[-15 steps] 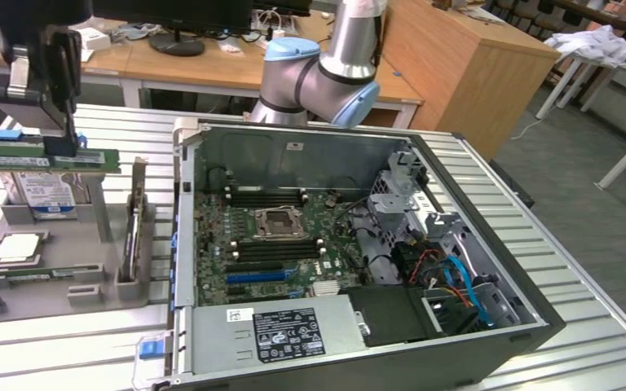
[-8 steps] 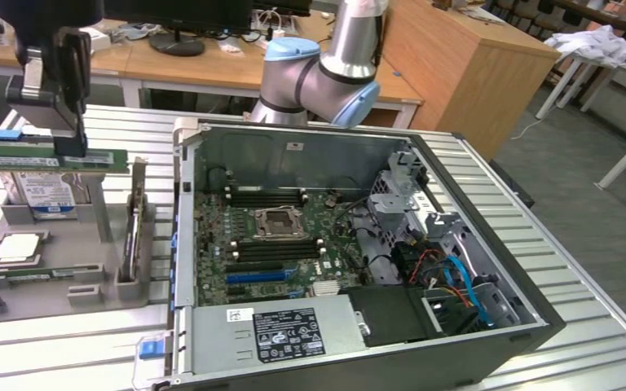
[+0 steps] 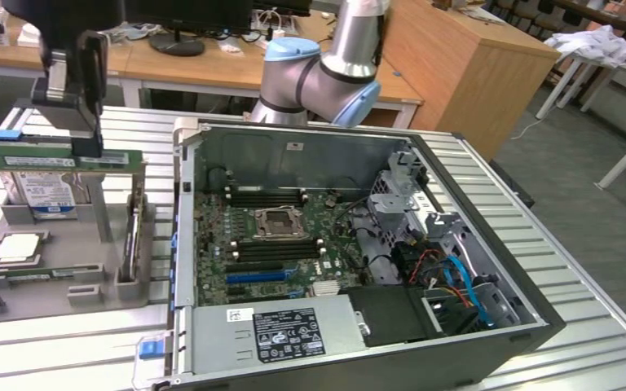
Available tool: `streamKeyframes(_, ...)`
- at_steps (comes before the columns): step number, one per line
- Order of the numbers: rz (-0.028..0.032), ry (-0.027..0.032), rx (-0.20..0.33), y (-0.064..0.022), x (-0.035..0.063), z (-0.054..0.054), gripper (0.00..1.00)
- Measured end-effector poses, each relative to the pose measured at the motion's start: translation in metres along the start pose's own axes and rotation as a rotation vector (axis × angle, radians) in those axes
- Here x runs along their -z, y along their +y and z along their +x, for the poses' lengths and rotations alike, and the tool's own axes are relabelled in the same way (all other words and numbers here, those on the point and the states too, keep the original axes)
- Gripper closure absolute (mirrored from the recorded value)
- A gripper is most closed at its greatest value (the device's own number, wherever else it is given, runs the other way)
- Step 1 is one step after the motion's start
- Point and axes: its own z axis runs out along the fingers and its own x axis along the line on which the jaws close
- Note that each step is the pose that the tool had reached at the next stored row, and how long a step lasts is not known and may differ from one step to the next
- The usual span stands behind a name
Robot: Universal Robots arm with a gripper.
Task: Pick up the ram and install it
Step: 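Pick up the ram and move it above insertion slot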
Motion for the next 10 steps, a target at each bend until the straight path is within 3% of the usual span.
streamKeyframes(10,-0.0080,-0.0001,0.000,-0.0202,0.0010,0.000,0.88)
